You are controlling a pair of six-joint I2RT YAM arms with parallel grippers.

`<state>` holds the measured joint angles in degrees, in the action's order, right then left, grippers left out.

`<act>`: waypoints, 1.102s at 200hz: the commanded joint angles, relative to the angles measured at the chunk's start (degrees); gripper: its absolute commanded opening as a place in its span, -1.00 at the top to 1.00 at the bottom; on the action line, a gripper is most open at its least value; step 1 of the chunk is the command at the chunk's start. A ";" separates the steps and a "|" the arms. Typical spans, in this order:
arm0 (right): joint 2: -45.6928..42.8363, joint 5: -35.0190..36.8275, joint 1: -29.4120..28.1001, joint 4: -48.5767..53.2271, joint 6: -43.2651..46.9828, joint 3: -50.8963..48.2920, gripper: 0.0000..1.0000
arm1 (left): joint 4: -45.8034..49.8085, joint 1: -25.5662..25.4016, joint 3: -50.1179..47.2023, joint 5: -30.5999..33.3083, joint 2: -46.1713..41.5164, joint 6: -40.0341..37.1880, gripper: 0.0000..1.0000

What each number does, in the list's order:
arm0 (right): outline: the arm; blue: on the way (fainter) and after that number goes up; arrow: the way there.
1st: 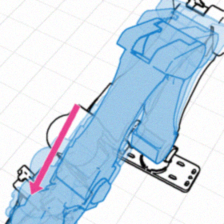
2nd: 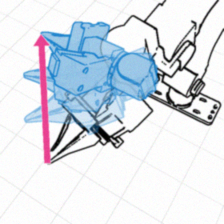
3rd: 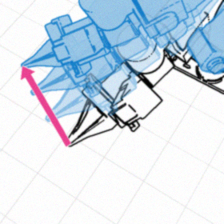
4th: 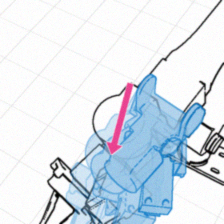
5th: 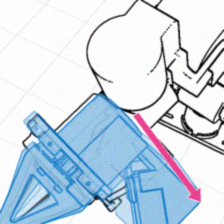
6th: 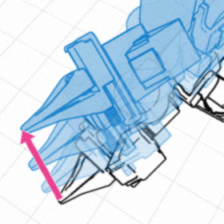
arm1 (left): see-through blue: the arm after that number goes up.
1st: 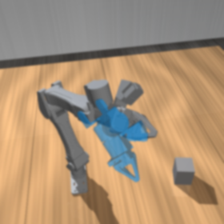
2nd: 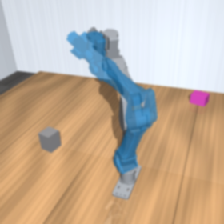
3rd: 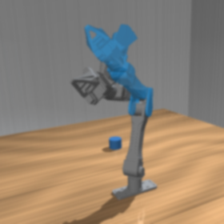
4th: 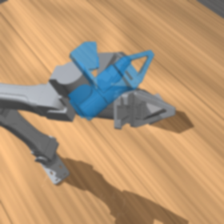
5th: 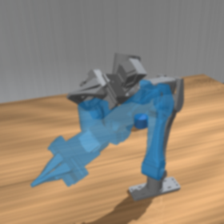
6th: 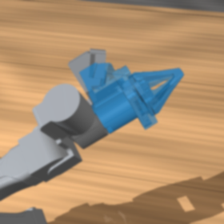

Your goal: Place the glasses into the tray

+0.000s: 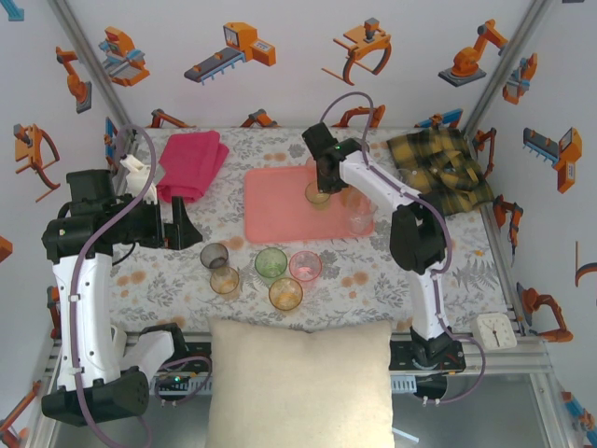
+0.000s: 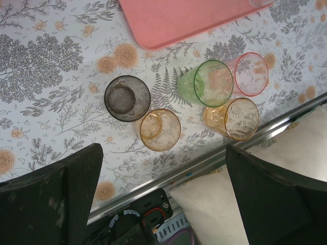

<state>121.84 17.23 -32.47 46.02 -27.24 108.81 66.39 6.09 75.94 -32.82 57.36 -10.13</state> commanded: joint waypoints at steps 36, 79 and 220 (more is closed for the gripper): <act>1.29 -0.95 0.74 -0.14 -1.72 -0.89 0.96 | -0.41 0.42 -0.49 -1.46 -0.86 0.42 -0.94; 1.38 -1.18 1.00 0.14 -1.89 -0.89 0.78 | -0.47 0.46 -0.53 -1.55 -1.00 0.44 -0.94; -1.11 -1.81 1.05 1.77 -2.08 1.03 0.50 | -0.42 0.42 0.00 -2.26 -0.90 0.59 -0.94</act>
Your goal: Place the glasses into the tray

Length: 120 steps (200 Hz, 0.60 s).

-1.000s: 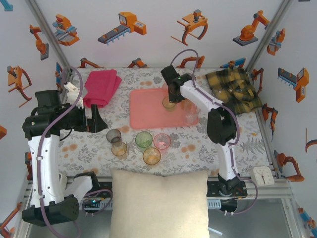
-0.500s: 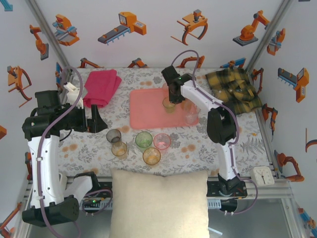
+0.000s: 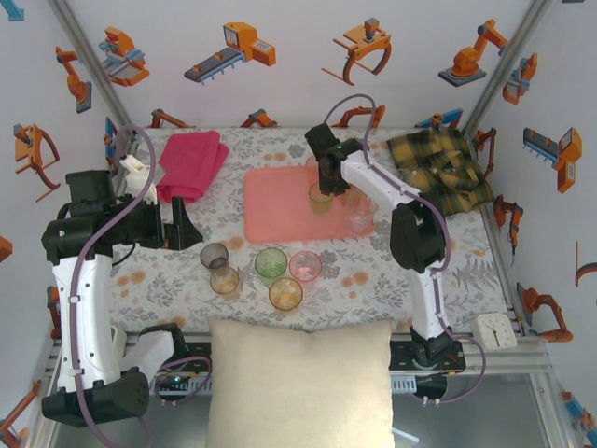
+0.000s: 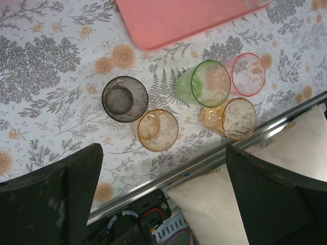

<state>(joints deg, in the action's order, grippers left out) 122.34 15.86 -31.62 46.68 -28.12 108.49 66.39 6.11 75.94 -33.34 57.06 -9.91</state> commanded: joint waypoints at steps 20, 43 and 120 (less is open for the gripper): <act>-2.48 -0.48 0.15 1.12 -1.32 1.20 0.49 | -0.45 0.39 -0.01 -1.72 -0.81 0.37 -0.94; -3.46 -0.70 -0.02 1.20 -1.42 1.24 0.49 | -0.47 0.39 0.08 -1.63 -0.94 0.36 -0.94; -6.62 -1.12 -1.32 3.64 -0.58 2.95 0.47 | -0.42 0.40 -0.05 -1.73 -1.37 0.50 -0.94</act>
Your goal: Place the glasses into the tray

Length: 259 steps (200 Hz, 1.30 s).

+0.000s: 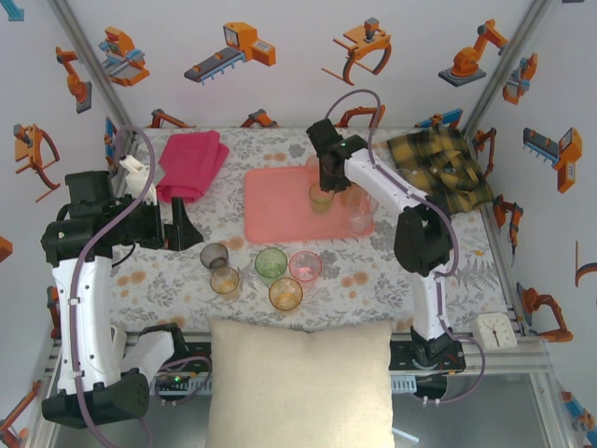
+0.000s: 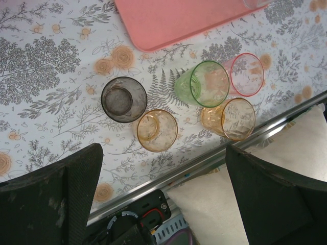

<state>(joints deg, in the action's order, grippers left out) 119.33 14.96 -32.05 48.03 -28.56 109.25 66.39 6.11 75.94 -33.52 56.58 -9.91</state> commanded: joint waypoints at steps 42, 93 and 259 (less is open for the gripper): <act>-6.78 -0.06 -2.41 3.62 0.33 2.26 0.46 | -0.44 0.39 -0.06 -1.55 -1.09 0.50 -0.94; -14.06 -1.51 -5.67 4.55 1.29 -1.07 0.47 | -0.38 0.39 -0.36 -1.02 -1.18 0.16 -0.94; -35.74 -5.16 -22.08 -0.11 -10.62 -34.02 0.35 | -0.48 0.33 -0.45 -1.37 0.57 0.50 -0.94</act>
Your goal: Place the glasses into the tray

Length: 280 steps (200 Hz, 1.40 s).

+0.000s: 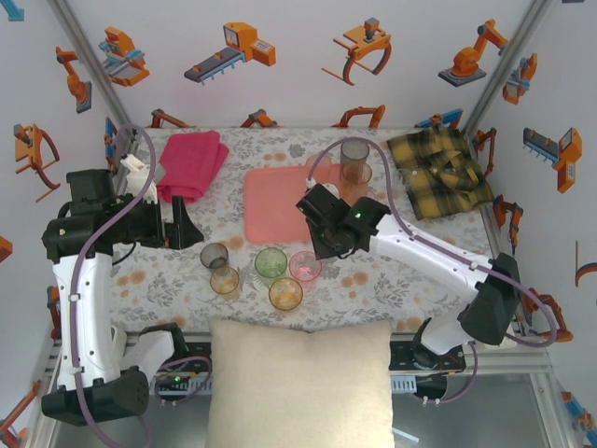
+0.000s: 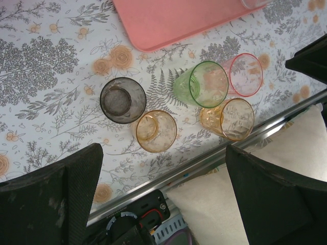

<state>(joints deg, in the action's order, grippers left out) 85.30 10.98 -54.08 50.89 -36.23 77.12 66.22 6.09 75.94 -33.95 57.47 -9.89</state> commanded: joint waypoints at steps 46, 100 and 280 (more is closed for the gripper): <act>0.60 -3.08 -0.04 -5.86 -3.80 -4.92 0.33 | -0.28 0.41 -0.52 -1.02 -0.22 0.51 -0.94; 4.59 -2.80 -0.06 -7.04 -4.03 -4.85 0.32 | -0.26 0.47 -0.83 -1.39 -0.12 0.61 -0.94; 10.08 1.54 0.11 -4.56 -3.50 -2.59 0.31 | -0.56 0.42 -0.88 -1.51 -0.05 0.62 -0.94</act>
<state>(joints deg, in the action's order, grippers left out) 94.43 10.28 -54.08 44.73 -39.24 72.82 65.98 6.11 75.59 -34.37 57.82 -9.72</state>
